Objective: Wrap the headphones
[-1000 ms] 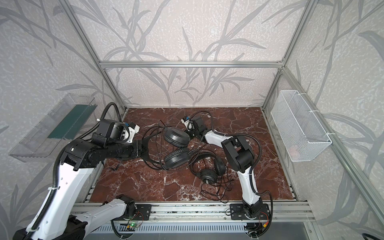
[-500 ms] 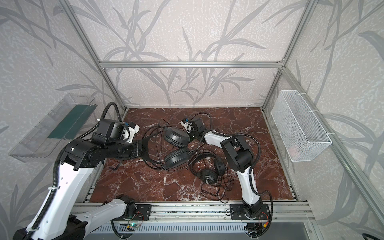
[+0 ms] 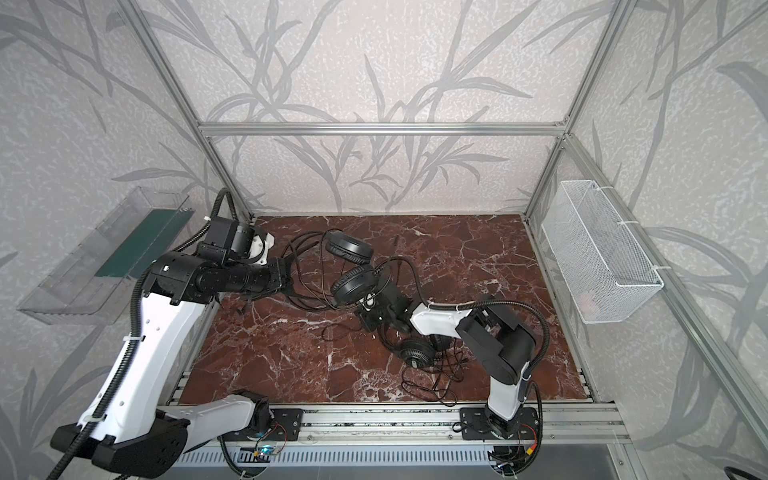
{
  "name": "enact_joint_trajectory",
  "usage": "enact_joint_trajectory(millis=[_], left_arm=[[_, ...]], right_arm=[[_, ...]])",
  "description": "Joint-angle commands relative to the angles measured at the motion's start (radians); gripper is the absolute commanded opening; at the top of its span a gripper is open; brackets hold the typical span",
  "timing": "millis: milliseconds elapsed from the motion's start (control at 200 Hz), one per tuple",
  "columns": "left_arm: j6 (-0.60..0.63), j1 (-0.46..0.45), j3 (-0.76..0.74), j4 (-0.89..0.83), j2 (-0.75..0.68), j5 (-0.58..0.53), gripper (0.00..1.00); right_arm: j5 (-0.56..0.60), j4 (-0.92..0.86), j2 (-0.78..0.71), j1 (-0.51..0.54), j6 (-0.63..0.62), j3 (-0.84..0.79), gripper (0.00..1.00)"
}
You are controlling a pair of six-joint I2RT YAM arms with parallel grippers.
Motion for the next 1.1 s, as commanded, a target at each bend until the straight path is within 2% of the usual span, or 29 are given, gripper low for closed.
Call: enact_joint_trajectory(millis=[0,120,200,410,530,750,875,955,1100], left_arm=[[-0.002,0.040,0.008,0.055,-0.002,0.029,0.00],[0.009,0.043,-0.028,0.080,-0.012,0.069,0.00],[0.016,0.043,-0.050,0.091,-0.020,0.108,0.00],[0.060,0.004,-0.085,0.074,-0.049,0.147,0.00],[0.091,-0.037,-0.114,0.067,-0.062,0.159,0.00],[0.132,-0.105,-0.184,0.049,-0.081,0.135,0.00],[0.139,-0.108,-0.211,0.050,-0.104,0.103,0.00],[0.143,-0.108,-0.215,0.053,-0.105,0.098,0.00],[0.145,-0.112,-0.212,0.065,-0.083,0.118,0.00]], right_arm=[[0.138,0.064,-0.113,0.041,0.014,-0.064,0.00],[0.301,0.024,-0.153,0.052,0.012,-0.075,0.00],[0.318,-0.040,-0.129,0.014,-0.025,-0.014,0.00],[0.208,-0.060,-0.075,-0.108,-0.048,0.136,0.00],[0.119,-0.065,0.019,-0.161,-0.044,0.250,0.00],[0.076,-0.047,0.074,-0.230,-0.036,0.385,0.00],[0.002,-0.007,0.033,-0.290,0.010,0.355,0.00],[-0.047,0.059,0.014,-0.295,-0.019,0.311,0.00],[-0.091,0.046,0.007,-0.297,-0.033,0.308,0.00]])
